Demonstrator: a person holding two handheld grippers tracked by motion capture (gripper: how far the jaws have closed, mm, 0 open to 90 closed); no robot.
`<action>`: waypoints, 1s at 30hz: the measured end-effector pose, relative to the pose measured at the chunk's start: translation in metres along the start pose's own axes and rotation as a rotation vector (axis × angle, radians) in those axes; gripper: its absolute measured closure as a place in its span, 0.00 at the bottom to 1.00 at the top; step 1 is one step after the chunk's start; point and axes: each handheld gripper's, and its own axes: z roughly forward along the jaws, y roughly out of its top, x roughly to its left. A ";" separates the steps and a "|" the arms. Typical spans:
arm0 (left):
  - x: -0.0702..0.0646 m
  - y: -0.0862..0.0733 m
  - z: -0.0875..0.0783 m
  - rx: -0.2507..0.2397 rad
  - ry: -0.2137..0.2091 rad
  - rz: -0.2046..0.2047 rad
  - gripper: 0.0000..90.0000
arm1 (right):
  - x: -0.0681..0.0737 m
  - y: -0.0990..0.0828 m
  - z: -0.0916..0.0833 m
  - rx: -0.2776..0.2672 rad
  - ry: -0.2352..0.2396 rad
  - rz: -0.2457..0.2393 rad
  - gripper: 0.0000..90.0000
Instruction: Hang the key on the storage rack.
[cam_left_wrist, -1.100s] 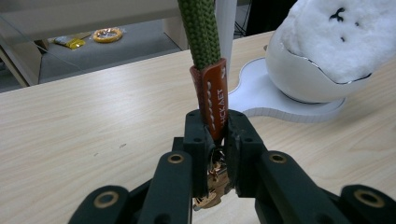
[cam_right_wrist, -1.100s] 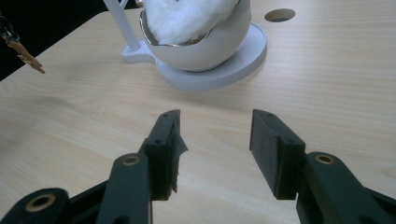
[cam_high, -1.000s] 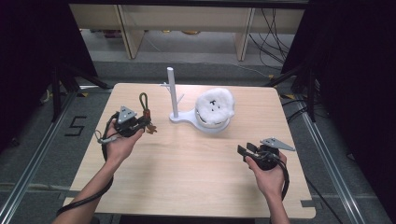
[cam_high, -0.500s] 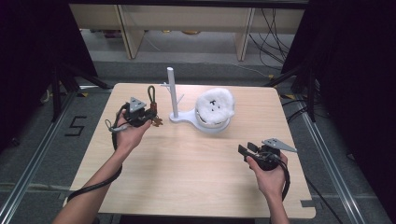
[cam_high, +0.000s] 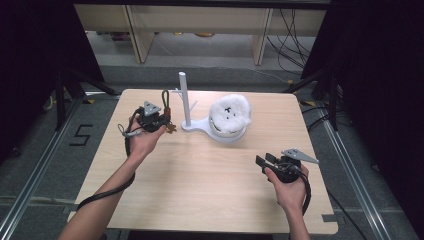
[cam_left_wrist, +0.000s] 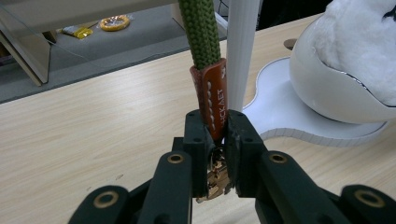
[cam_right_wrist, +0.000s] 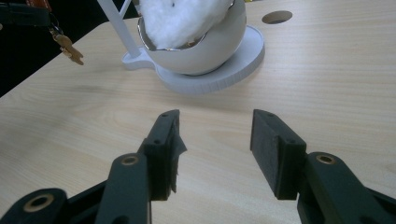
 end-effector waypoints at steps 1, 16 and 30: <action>0.000 0.000 0.001 -0.004 -0.006 0.000 0.88 | 0.000 0.000 0.000 0.001 -0.001 0.001 0.59; -0.007 0.009 0.004 -0.001 0.000 0.037 0.88 | -0.002 -0.003 0.001 0.007 0.005 0.007 0.59; -0.018 0.014 0.001 -0.010 0.031 0.122 0.87 | -0.001 -0.004 0.002 0.006 0.011 0.019 0.59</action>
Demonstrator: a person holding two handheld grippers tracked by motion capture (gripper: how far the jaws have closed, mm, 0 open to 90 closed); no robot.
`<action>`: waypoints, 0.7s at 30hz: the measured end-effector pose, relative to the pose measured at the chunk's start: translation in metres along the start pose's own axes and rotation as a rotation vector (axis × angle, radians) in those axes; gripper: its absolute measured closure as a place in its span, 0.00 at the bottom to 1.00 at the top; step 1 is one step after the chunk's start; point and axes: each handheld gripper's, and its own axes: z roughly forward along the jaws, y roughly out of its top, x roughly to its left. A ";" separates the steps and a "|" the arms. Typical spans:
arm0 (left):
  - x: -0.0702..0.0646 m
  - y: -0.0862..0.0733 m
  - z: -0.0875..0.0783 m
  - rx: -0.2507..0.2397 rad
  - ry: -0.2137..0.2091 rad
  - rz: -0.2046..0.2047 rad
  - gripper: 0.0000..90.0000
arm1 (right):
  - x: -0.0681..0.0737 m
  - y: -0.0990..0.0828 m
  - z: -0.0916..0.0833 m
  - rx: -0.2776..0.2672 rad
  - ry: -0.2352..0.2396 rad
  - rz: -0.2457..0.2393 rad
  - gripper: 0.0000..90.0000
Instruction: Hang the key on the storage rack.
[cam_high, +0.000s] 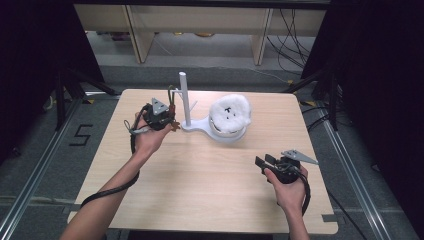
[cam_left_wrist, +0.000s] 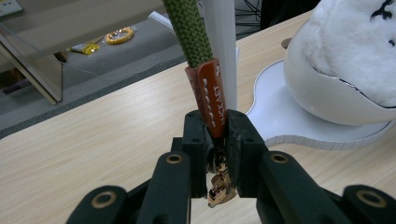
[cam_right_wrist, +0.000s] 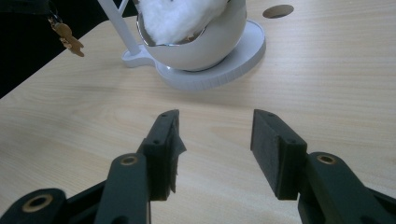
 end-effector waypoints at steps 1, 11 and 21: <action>-0.001 0.000 0.000 0.000 -0.007 0.003 0.87 | 0.000 0.000 0.000 0.001 0.001 0.002 0.59; -0.004 0.003 -0.006 -0.023 0.019 0.063 0.87 | -0.001 0.000 0.000 0.002 -0.012 -0.007 0.59; -0.011 0.005 -0.011 -0.025 0.045 0.126 0.86 | -0.001 0.000 0.000 0.004 -0.012 -0.007 0.59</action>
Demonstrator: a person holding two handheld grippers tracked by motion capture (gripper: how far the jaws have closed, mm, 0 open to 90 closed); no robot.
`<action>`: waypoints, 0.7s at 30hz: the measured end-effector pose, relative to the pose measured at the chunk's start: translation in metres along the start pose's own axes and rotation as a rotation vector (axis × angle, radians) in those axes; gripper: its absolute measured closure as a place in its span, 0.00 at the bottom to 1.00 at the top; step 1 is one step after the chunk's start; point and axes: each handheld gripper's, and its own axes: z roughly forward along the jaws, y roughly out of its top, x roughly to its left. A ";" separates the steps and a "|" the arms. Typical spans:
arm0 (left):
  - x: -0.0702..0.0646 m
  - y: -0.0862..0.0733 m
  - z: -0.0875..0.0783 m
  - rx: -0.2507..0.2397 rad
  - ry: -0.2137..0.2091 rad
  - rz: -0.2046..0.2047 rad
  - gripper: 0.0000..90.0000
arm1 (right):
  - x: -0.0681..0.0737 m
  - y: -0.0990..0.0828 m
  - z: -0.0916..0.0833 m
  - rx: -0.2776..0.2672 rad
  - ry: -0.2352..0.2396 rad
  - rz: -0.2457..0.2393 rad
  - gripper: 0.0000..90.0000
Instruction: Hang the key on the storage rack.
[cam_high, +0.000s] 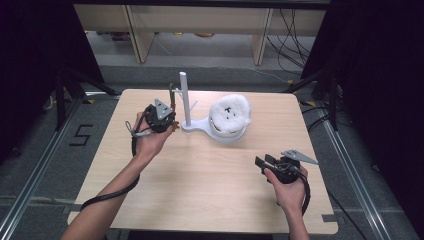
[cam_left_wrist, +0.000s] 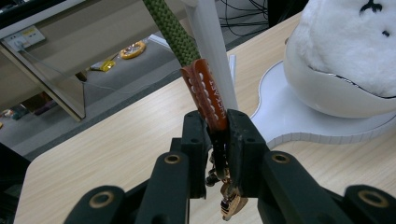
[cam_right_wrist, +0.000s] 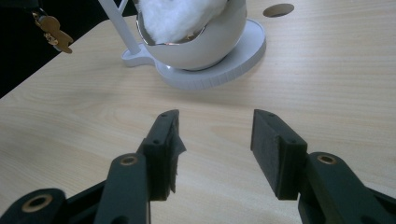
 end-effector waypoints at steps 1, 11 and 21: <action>-0.001 0.000 0.000 -0.002 0.003 0.003 0.86 | 0.000 0.000 0.000 0.000 0.000 0.001 0.59; -0.005 0.003 0.000 0.017 0.030 0.077 0.85 | -0.001 0.000 -0.001 0.001 0.002 0.003 0.59; -0.011 0.004 0.003 0.033 0.057 0.143 0.83 | 0.002 -0.001 -0.002 0.010 0.011 0.051 0.59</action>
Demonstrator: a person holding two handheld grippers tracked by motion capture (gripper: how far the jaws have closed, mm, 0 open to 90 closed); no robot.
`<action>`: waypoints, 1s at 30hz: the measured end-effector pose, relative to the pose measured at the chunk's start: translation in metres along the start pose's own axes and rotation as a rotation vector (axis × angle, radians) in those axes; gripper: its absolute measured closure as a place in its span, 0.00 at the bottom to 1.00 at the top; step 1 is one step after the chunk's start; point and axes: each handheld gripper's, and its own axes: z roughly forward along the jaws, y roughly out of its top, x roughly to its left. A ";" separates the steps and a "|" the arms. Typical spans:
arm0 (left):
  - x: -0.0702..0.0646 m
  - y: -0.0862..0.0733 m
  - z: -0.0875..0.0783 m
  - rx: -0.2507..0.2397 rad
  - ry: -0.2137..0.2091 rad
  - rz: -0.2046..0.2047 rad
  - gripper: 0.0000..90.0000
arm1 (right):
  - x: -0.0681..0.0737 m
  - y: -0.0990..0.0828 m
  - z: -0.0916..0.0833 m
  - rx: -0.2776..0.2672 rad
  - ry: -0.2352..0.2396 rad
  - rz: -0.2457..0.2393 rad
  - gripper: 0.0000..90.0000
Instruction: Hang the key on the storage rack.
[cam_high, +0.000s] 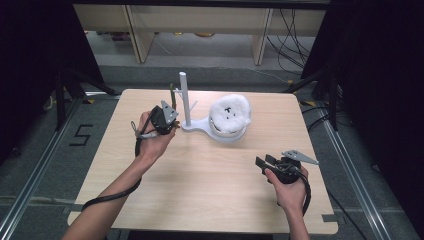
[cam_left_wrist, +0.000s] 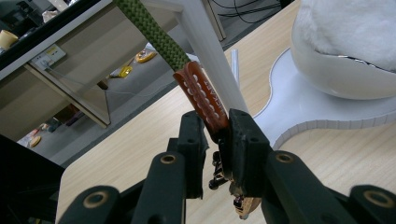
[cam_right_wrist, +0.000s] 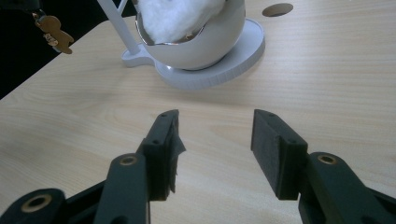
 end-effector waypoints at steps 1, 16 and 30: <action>0.000 0.000 0.000 0.002 -0.002 0.001 0.83 | 0.000 0.000 0.000 0.000 -0.001 0.000 0.59; -0.004 0.000 0.008 0.027 0.015 0.031 0.82 | -0.004 -0.001 0.001 -0.006 -0.009 -0.045 0.59; -0.009 0.004 0.006 0.049 0.033 0.103 0.80 | 0.001 -0.001 0.000 0.021 -0.013 0.000 0.59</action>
